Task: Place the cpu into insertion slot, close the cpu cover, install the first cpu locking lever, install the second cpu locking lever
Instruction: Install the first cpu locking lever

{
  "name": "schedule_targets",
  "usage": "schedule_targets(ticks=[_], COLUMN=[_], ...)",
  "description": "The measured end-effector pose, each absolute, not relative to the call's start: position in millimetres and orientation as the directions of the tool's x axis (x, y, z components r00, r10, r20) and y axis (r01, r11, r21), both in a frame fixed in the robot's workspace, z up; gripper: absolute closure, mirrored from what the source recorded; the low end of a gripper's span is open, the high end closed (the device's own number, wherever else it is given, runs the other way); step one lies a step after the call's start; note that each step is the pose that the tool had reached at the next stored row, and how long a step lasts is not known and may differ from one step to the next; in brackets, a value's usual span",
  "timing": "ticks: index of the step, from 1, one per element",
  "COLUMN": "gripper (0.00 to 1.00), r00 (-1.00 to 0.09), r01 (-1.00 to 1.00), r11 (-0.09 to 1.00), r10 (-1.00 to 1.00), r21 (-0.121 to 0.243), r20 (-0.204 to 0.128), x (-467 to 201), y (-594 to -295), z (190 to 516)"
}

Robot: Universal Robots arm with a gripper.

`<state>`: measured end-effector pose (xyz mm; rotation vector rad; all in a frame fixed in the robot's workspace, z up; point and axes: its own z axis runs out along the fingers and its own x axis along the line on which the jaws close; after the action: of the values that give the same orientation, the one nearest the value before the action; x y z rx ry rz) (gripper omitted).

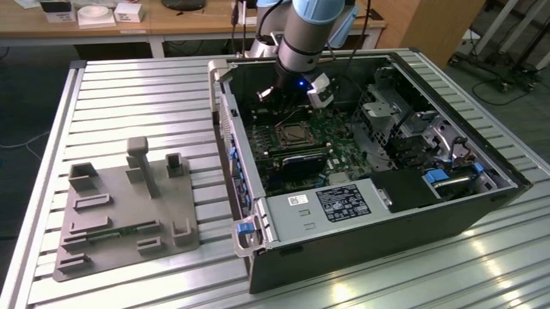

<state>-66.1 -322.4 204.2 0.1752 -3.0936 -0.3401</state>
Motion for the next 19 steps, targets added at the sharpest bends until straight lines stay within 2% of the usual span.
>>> schedule_targets(ticks=[13,19], gripper=[0.89,0.89], r00=[-0.993,-0.993], r01=[-0.109,-0.116], r11=[0.977,0.972], r10=[-0.114,-0.121], r21=[0.184,0.205], r20=[0.016,0.013], x=[-66.2,-66.1], y=[-324.8,-324.8], z=[204.3,204.2])
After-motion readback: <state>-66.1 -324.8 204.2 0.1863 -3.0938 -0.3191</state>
